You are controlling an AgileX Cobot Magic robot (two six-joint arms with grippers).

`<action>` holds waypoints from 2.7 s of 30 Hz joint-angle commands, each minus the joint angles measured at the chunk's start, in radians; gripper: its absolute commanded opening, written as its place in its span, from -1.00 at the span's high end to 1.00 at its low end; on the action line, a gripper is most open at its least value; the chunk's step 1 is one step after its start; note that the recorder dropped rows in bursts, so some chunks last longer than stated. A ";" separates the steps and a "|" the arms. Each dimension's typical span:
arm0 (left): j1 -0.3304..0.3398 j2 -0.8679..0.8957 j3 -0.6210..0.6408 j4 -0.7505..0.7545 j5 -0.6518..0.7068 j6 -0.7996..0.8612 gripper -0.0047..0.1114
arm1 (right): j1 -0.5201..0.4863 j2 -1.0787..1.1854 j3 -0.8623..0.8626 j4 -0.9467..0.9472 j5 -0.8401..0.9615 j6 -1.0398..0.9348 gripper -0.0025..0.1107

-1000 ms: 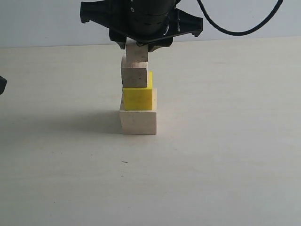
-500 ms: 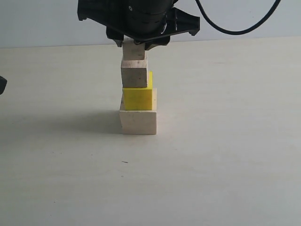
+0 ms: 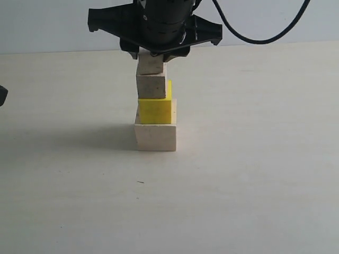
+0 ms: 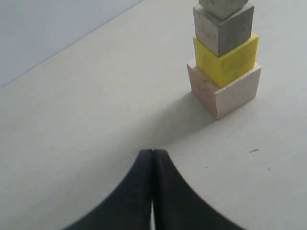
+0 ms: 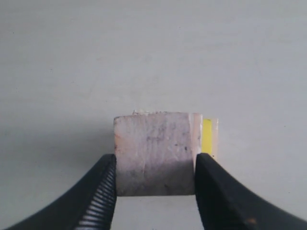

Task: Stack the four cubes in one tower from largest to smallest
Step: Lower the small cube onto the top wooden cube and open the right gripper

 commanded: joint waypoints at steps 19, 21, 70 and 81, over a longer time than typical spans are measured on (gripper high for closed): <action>-0.002 -0.007 -0.004 0.010 -0.007 -0.007 0.92 | -0.007 0.004 -0.009 -0.013 -0.007 -0.011 0.87; -0.002 -0.007 -0.004 0.010 -0.007 -0.007 0.92 | -0.007 0.004 -0.009 -0.013 -0.007 -0.011 0.73; -0.002 -0.007 -0.004 0.010 -0.004 -0.007 0.92 | -0.007 -0.031 -0.009 0.080 -0.002 -0.090 -0.16; -0.002 -0.007 -0.004 0.010 -0.004 -0.007 0.92 | -0.007 -0.031 -0.009 0.125 -0.002 -0.129 -0.16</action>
